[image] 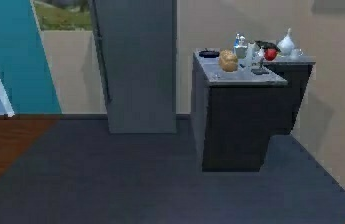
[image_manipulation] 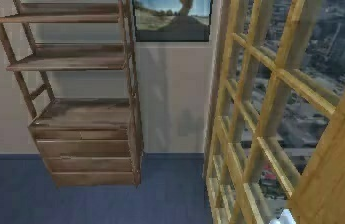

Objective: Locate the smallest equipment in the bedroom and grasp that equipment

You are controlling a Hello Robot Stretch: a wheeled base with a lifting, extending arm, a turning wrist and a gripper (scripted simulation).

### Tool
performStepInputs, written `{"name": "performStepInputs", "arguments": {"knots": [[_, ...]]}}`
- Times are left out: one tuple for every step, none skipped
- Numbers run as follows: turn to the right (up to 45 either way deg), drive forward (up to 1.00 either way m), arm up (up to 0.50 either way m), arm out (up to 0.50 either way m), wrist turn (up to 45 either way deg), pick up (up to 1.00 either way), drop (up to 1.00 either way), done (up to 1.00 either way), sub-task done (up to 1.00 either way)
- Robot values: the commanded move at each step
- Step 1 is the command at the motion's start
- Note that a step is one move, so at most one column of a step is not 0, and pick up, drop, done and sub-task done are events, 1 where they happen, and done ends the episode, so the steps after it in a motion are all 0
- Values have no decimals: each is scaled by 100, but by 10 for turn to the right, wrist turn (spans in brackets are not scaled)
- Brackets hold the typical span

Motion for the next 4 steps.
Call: {"name": "performStepInputs", "arguments": {"knots": [[0,10,0,0,0,0,0,0,0],[-450,0,0,0,0,0,0,0,0],[-30,0,0,0,0,0,0,0,0],[0,100,0,0,0,0,0,0,0]]}}
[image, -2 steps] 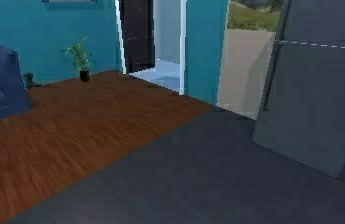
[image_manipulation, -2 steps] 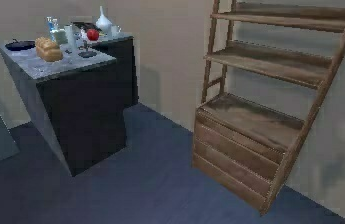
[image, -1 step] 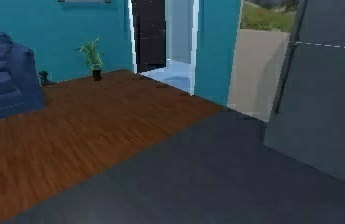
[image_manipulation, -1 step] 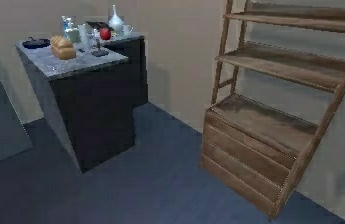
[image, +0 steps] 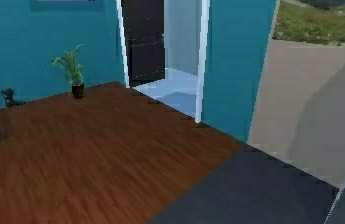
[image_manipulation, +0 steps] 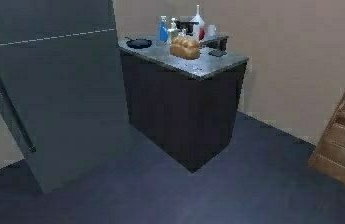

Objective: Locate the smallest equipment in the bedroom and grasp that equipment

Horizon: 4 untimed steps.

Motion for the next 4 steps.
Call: {"name": "performStepInputs", "arguments": {"knots": [[-30,0,0,0,0,0,0,0,0],[0,100,0,0,0,0,0,0,0],[0,100,0,0,0,0,0,0,0],[0,35,0,0,0,0,0,0,0]]}}
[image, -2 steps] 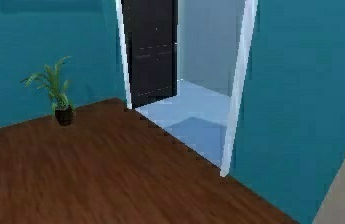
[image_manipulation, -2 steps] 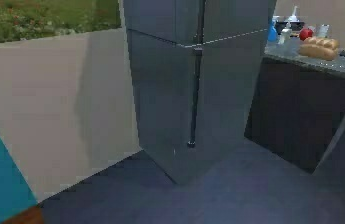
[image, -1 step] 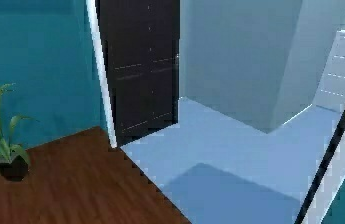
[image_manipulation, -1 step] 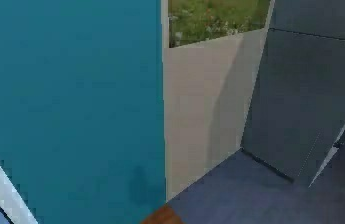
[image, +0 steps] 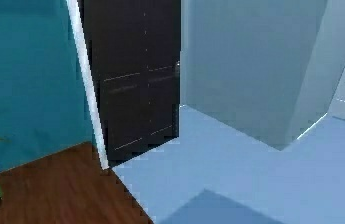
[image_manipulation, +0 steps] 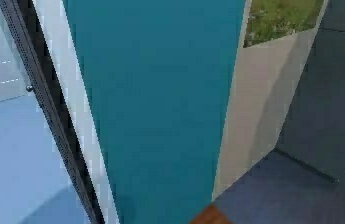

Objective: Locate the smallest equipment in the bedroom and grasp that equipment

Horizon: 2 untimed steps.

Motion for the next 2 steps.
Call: {"name": "performStepInputs", "arguments": {"knots": [[300,0,0,0,0,0,0,0,0],[0,100,0,0,0,0,0,0,0]]}}
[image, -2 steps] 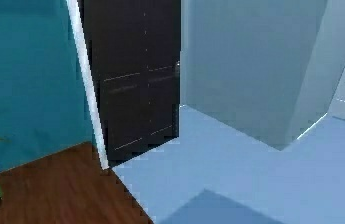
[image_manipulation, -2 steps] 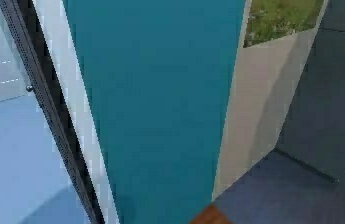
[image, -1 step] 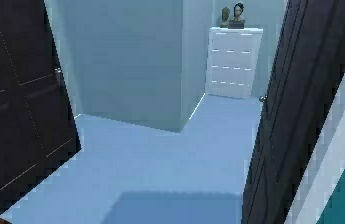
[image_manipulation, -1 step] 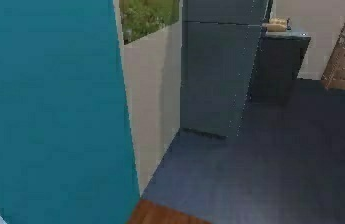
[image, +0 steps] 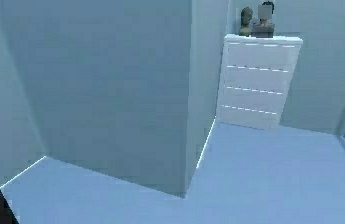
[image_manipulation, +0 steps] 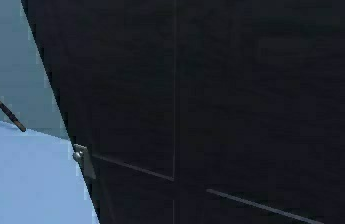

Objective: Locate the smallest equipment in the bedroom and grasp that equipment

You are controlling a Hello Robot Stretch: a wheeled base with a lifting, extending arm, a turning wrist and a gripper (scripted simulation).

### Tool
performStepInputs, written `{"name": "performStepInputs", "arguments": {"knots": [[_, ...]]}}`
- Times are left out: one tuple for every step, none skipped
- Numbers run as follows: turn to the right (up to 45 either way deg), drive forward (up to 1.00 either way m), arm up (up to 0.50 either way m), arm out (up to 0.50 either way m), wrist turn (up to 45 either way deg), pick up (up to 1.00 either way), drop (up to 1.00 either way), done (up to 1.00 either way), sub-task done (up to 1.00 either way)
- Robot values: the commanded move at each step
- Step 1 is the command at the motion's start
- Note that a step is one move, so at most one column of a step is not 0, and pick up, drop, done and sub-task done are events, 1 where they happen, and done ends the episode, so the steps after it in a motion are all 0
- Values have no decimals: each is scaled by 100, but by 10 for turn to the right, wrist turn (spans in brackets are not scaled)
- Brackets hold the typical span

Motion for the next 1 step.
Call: {"name": "performStepInputs", "arguments": {"knots": [[30,0,0,0,0,0,0,0,0]]}}
